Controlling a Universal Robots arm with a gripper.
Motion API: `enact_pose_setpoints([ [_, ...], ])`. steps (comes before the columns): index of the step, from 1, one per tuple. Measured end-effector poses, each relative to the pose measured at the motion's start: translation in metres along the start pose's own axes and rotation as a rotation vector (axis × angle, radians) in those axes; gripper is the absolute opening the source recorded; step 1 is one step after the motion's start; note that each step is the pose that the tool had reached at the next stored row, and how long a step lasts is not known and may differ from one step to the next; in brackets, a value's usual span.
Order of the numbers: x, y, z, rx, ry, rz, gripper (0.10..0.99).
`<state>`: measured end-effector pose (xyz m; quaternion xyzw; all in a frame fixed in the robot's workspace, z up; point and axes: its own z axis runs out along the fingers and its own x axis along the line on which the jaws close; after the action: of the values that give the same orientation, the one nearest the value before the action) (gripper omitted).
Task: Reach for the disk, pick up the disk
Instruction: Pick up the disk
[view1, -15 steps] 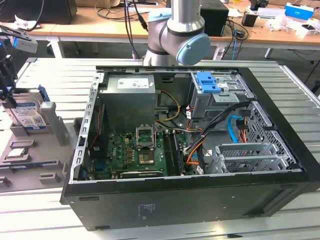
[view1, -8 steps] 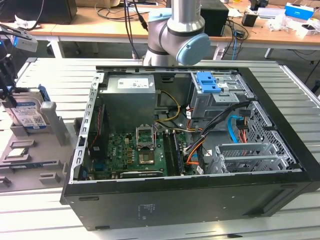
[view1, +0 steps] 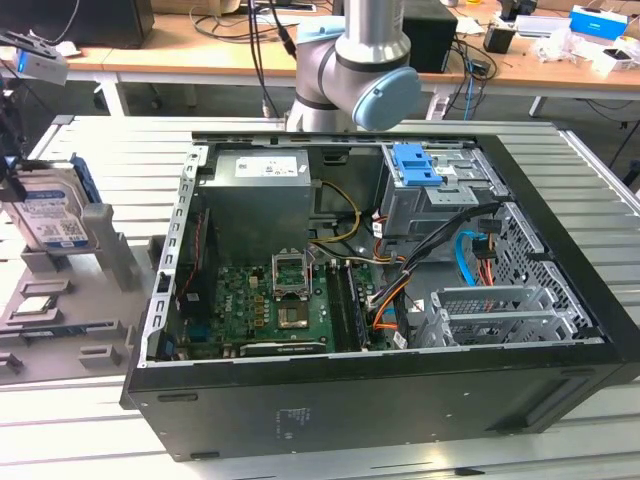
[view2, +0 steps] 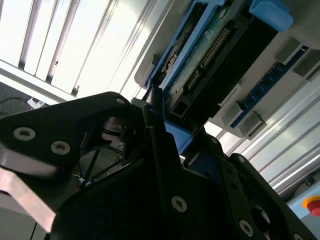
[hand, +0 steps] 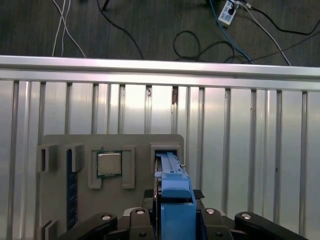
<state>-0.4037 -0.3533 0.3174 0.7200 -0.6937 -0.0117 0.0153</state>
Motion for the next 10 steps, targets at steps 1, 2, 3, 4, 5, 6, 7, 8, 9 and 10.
enact_pose_setpoints([
  [1, 0.0, -0.0001, -0.0024, 0.0, 0.0, 0.0, 0.369],
  [2, 0.0, -0.0002, -0.0043, 0.0, -0.0001, 0.0, 0.369],
  [3, 0.0, -0.0003, -0.0072, 0.0, 0.0, 0.0, 0.369],
  [4, 0.0001, -0.0005, -0.0103, 0.0, 0.0, 0.0, 0.369],
  [5, 0.0001, -0.0006, -0.0131, 0.0, -0.0001, 0.0, 0.369],
  [6, 0.0001, -0.0009, -0.0169, 0.0, -0.0001, 0.0, 0.369],
  [7, 0.0001, -0.001, -0.0186, 0.0, -0.0001, 0.0, 0.369],
  [8, 0.0001, -0.0011, -0.0205, 0.0, 0.0, 0.0, 0.369],
  [9, 0.0002, -0.0013, -0.0231, 0.0, -0.0001, 0.0, 0.369],
  [10, 0.0002, -0.0014, -0.0247, 0.0, -0.0001, 0.0, 0.369],
])
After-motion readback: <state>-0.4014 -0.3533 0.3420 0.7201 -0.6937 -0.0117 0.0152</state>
